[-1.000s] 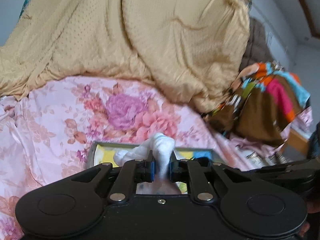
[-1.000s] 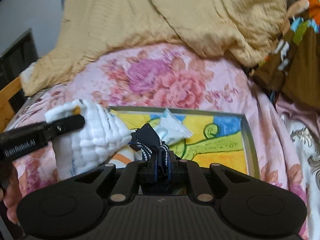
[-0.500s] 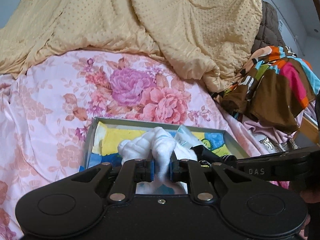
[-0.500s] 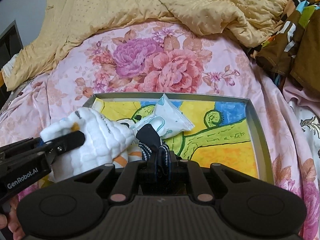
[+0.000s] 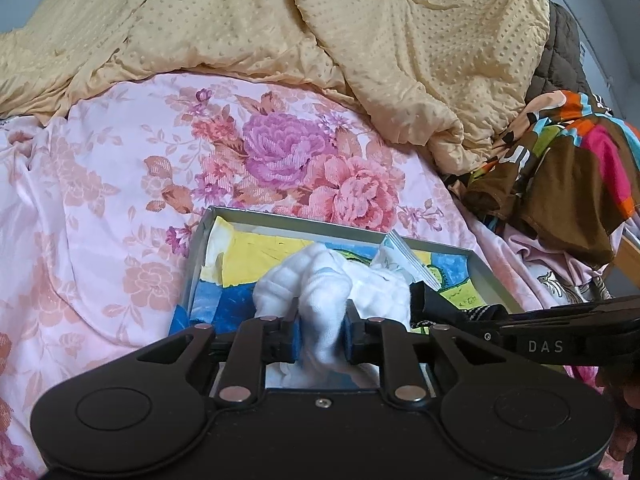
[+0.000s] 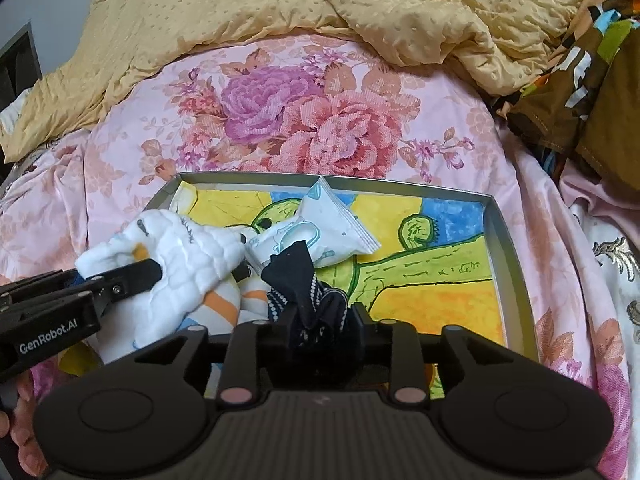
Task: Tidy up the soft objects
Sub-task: 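Lower the pad and sock into the tray and open both tools, then withdraw both tools from the tray toward the grey pouch and white cloth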
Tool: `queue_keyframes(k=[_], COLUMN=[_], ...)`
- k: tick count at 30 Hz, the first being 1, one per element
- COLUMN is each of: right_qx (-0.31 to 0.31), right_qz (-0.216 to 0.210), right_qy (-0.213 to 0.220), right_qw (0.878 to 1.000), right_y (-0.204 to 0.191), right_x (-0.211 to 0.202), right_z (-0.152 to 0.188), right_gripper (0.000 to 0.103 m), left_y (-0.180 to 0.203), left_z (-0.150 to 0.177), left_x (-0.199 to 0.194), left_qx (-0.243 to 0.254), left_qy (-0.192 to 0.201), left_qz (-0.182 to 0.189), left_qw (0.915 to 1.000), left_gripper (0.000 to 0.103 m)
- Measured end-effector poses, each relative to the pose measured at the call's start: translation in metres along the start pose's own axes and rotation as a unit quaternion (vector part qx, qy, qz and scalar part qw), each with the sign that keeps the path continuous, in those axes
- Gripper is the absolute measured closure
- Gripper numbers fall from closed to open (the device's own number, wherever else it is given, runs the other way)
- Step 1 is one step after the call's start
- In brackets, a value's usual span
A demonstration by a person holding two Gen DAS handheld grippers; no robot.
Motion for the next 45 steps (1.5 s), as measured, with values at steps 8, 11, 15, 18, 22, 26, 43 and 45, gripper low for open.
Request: queue_keyframes(k=[8,11,15,18,22,26,43,45], right_qx=[0.007,0.011,0.022,0.030,0.041,0.048,0.000,-0.010], right_qz=[-0.017,-0.012,-0.021,-0.024,-0.037,-0.040,-0.033,-0.028], right_qy=[0.034,0.048,0.069,0.086,0.108,0.120,0.212,0.219], right_qw=[0.999,0.999,0.997,0.996,0.993,0.991,0.977,0.975], right_y=[0.003,0.004,0.007,0.008,0.010,0.007,-0.022,-0.025], right_x=[-0.018,-0.026,-0.039,-0.051,-0.068,-0.084,-0.168,-0.175], right_z=[0.006,0.007,0.008,0.010,0.015,0.021,0.085,0.094], right_gripper=[0.031,0.027,0.010,0.005,0.000,0.000,0.000,0.000], left_y=[-0.002,-0.003,-0.005,-0.006,-0.004,-0.003,-0.007,-0.006], left_z=[0.002,0.006,0.006,0.004,0.004,0.003,0.033,0.039], left_x=[-0.007,-0.010,-0.017,-0.027,-0.043,-0.061,-0.156,-0.170], left_qx=[-0.012,-0.013,-0.015,-0.018,-0.016,-0.021,-0.058,-0.052], left_qy=[0.001,0.001,0.002,0.010,0.022,0.038,0.130,0.143], left_qz=[-0.007,-0.017,-0.030,-0.033,-0.027,-0.028,-0.052,-0.060], left_qw=[0.9999,0.9998,0.9994,0.9992,0.9992,0.9987,0.9885,0.9866], left_gripper=[0.054,0.047,0.038,0.029,0.014,0.004,0.001,0.001])
Point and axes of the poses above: each gripper's, at about its wrist camera, not at the fingertips, and x roughly the way its jaws point, y to its right, z to its underside, the point moved 3 cm from there along x, roughly the way its jaws point, and after that the axes turned 13 degrees about -z, right-handed, at the moved point
